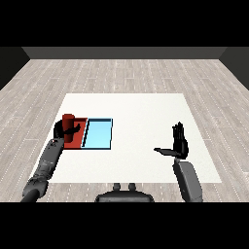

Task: Pick the red can and put it in the red box

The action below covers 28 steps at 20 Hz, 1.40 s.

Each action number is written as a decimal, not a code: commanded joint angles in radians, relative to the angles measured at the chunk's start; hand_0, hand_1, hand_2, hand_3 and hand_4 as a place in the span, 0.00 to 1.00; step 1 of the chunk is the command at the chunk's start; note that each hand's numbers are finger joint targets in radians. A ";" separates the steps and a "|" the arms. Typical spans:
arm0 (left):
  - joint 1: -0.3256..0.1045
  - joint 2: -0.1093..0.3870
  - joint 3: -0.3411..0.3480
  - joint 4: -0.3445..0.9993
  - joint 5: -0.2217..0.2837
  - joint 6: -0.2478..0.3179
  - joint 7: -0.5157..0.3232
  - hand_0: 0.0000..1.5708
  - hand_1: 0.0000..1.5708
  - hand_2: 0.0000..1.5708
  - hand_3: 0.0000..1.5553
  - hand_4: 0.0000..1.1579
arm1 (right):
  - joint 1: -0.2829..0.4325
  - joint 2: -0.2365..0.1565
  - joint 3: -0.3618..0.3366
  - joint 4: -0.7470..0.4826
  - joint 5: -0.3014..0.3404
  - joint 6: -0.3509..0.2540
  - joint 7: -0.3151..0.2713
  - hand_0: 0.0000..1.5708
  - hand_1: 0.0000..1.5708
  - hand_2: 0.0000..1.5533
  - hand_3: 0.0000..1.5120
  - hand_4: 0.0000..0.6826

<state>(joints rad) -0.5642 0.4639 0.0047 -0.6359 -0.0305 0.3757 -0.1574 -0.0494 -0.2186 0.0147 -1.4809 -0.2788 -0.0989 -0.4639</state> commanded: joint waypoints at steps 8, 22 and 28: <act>-0.175 0.006 0.013 0.485 -0.103 0.065 0.087 0.40 0.40 0.43 0.09 0.59 | -0.033 0.015 0.007 -0.016 0.038 -0.015 -0.033 0.00 0.00 0.00 0.00 0.00; -0.261 0.028 -0.078 0.629 -0.212 -0.107 0.213 0.00 0.00 0.00 0.00 0.00 | 0.038 0.007 0.010 -0.125 0.020 0.025 -0.037 0.00 0.00 0.00 0.00 0.00; -0.189 0.049 0.061 0.530 -0.076 -0.033 0.039 0.00 0.00 0.00 0.00 0.00 | 0.027 0.025 -0.002 -0.062 0.018 0.052 -0.105 0.00 0.00 0.00 0.00 0.00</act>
<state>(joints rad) -0.7859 0.4929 -0.0023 -0.0543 -0.1725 0.3130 -0.0193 -0.0200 -0.1964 0.0206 -1.5605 -0.2496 -0.0651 -0.5531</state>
